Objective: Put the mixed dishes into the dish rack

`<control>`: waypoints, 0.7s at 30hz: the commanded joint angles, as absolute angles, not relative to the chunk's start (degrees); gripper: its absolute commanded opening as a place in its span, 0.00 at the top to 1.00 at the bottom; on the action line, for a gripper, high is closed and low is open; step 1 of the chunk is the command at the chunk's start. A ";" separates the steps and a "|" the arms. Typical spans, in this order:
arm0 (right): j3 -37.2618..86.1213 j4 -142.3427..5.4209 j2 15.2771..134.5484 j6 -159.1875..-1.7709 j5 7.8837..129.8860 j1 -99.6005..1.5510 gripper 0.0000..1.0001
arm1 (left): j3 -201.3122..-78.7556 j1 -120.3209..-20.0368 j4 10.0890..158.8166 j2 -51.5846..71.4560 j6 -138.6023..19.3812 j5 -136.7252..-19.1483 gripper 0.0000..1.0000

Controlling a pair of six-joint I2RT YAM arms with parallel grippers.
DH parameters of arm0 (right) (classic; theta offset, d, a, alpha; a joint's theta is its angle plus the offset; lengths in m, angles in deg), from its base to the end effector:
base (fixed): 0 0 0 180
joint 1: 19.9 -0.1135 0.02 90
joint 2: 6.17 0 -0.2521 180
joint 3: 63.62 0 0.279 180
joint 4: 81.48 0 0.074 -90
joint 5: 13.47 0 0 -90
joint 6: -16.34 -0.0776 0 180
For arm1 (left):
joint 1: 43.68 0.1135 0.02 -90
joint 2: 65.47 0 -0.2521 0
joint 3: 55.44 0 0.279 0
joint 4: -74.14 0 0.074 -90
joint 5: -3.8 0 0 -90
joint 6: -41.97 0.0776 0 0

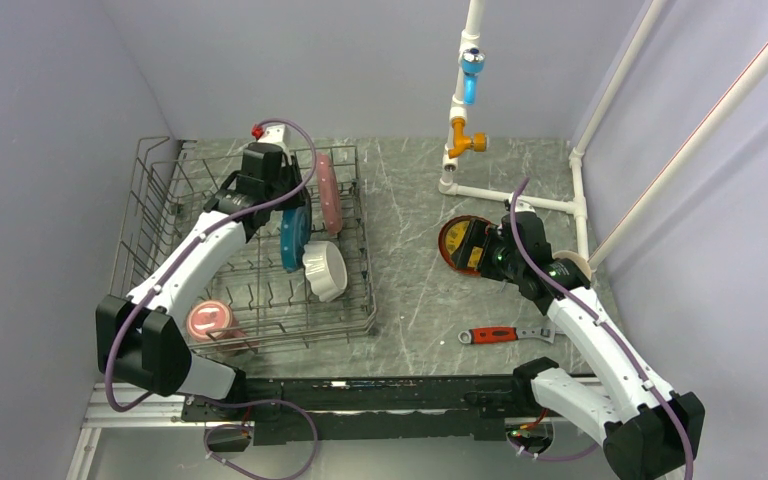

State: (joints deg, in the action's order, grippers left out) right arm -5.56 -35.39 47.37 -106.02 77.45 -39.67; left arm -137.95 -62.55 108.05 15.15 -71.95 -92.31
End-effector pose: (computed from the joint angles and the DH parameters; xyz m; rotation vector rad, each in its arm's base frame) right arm 0.2467 0.0874 0.2377 0.2647 2.3230 0.4451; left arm 0.3679 -0.1170 0.2913 -0.1577 2.1378 -0.3266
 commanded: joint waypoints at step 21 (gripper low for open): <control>-5.28 -39.04 48.33 -106.36 74.68 -39.86 0.01 | -133.01 -64.10 120.02 5.90 -61.35 -89.96 0.32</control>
State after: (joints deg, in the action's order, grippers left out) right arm -5.56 -36.39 48.42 -106.20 75.66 -39.67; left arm -134.78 -64.19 116.64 9.33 -64.39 -90.86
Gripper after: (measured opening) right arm 0.992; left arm 0.705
